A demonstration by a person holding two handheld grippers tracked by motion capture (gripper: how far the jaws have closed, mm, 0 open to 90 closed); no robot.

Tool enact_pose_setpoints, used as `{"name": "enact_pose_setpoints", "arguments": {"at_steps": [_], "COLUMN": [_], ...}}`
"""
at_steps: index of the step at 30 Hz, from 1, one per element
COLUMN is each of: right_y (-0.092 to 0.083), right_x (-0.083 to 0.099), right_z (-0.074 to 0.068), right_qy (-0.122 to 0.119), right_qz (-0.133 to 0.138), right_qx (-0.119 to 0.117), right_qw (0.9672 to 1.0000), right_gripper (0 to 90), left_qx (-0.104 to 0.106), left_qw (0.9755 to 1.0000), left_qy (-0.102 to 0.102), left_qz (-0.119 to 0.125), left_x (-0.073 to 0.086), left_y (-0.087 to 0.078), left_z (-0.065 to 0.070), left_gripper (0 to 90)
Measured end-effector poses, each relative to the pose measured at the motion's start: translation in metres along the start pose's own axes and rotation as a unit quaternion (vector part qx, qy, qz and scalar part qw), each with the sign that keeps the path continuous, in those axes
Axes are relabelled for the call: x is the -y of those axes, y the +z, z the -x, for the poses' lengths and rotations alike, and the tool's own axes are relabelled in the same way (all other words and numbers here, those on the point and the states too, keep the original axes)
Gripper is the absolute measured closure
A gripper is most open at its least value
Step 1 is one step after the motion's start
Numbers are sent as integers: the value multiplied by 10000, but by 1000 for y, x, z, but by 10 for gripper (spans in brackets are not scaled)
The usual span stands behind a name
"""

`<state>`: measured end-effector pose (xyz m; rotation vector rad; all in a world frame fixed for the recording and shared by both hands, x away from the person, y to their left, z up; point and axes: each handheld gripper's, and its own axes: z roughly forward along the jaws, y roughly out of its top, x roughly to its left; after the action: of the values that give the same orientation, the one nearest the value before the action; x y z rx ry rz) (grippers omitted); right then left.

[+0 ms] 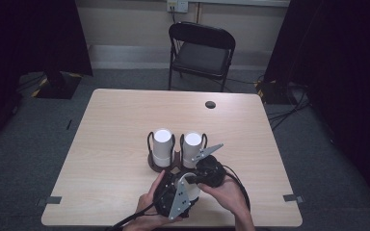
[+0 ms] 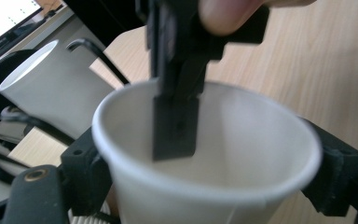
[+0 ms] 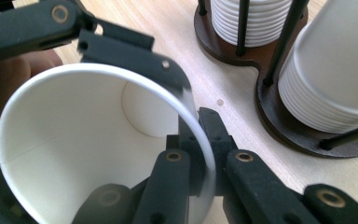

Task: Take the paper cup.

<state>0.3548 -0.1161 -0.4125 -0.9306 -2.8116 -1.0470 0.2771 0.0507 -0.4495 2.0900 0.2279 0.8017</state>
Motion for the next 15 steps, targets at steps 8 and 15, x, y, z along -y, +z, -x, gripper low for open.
{"name": "enact_pose_setpoints", "arguments": {"at_steps": [8,15], "right_y": [1,-1], "right_x": [0,1], "right_z": [0,0], "right_qy": [10,47], "right_qz": [-69,16], "right_qx": [7,46], "right_qw": [10000,10000], "right_gripper": [891,872], "left_qx": [5,-28], "left_qw": [10000,9999], "left_qy": [87,-102], "left_qz": [-46,44], "left_x": [-1,-1], "left_y": [3,3], "left_z": [3,1], "left_gripper": [217,232]}}
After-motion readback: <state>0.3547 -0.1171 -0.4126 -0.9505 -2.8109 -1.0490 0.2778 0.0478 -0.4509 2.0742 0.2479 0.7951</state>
